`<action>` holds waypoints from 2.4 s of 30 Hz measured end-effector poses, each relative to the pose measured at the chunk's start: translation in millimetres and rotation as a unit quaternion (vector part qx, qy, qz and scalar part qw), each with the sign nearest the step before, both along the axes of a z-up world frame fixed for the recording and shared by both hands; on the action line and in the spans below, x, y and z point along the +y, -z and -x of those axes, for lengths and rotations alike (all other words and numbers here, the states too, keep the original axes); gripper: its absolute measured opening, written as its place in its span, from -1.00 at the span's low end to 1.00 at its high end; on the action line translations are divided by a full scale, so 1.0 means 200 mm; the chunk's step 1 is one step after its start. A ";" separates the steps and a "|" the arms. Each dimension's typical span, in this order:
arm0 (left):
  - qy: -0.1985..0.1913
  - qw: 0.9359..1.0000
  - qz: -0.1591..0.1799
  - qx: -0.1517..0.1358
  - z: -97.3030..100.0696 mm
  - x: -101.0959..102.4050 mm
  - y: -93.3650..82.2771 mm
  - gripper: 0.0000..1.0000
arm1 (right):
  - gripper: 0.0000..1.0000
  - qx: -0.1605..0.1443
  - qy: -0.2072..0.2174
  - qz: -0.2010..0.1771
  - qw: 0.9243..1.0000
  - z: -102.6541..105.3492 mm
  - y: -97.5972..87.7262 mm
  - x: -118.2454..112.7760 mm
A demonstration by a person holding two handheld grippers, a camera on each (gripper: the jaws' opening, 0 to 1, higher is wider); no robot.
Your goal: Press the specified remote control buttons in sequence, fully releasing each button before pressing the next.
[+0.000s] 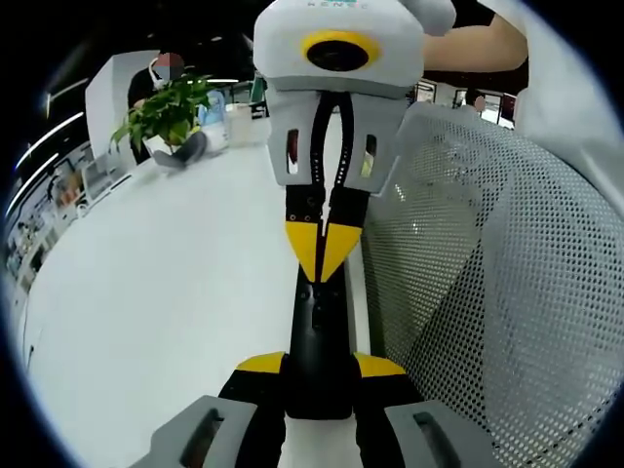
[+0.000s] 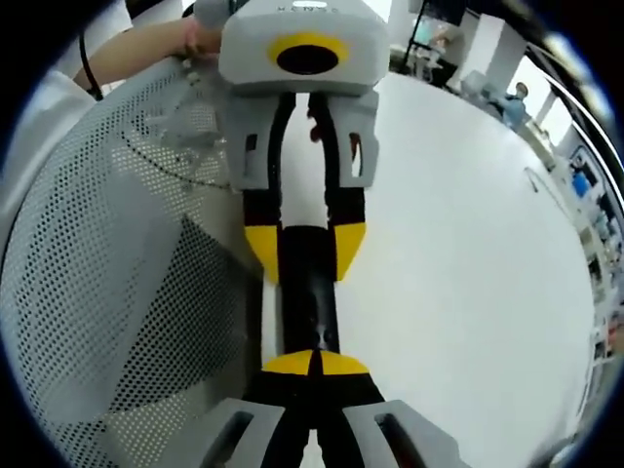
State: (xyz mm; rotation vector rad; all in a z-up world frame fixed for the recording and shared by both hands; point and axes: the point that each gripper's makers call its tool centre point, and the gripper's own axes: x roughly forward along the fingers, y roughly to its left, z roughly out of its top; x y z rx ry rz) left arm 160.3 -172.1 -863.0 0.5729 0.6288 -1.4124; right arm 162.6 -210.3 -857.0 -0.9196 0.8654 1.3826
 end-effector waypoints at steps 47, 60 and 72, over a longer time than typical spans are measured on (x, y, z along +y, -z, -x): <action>0.000 1.000 0.005 0.001 0.01 -0.01 0.00 -0.50 | -0.91 0.028 -0.001 -0.002 1.000 0.02 -0.01 0.00; 0.001 1.000 0.003 0.000 0.01 -0.01 0.00 -0.50 | -0.88 0.019 -0.007 0.015 1.000 0.01 0.00 0.00; 0.003 1.000 0.002 0.000 0.01 -0.01 0.00 -0.50 | -0.87 0.020 -0.034 0.081 0.996 0.01 0.01 0.00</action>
